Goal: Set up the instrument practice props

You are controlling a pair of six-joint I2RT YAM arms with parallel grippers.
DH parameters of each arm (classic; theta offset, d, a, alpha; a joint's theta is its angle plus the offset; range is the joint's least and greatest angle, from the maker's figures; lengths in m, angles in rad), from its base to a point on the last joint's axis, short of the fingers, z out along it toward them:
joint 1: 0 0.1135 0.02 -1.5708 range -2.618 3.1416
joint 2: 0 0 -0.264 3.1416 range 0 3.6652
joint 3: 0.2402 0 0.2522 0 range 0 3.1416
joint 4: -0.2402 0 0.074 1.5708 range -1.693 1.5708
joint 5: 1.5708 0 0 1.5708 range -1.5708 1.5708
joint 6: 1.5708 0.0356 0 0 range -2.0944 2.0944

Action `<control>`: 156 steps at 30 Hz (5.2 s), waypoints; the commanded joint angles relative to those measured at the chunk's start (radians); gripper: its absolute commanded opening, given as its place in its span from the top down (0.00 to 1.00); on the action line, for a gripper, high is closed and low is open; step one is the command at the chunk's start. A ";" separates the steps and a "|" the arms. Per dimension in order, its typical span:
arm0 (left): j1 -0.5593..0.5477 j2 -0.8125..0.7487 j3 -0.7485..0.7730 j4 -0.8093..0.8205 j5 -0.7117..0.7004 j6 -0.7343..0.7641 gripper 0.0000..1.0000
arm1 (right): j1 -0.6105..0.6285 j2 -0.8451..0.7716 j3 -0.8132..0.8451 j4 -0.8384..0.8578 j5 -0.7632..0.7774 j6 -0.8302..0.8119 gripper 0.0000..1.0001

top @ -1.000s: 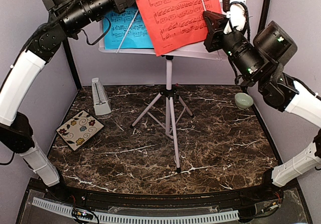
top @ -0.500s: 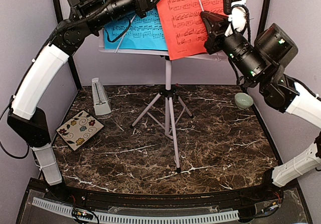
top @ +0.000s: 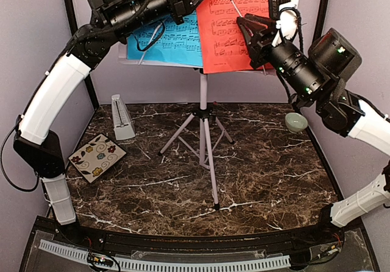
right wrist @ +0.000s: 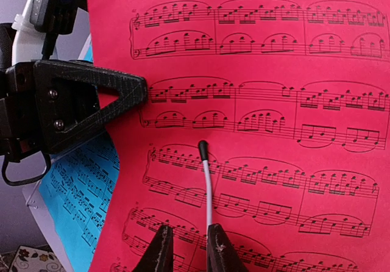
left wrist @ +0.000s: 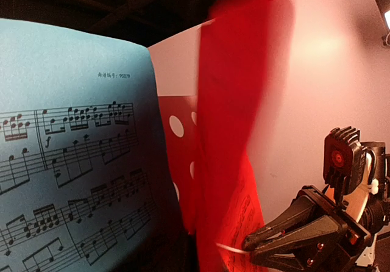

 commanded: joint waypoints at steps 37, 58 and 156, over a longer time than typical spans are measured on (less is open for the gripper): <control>-0.048 -0.106 -0.163 0.096 -0.145 -0.024 1.00 | -0.050 -0.280 -0.119 -0.172 0.136 0.156 0.58; -0.048 -0.004 0.013 0.014 -0.054 0.081 0.99 | -0.052 -0.313 -0.144 -0.160 0.193 0.132 0.54; 0.004 -0.960 -1.103 0.012 -0.851 -0.279 0.16 | -0.683 -0.481 -0.326 -0.541 -0.688 0.665 0.09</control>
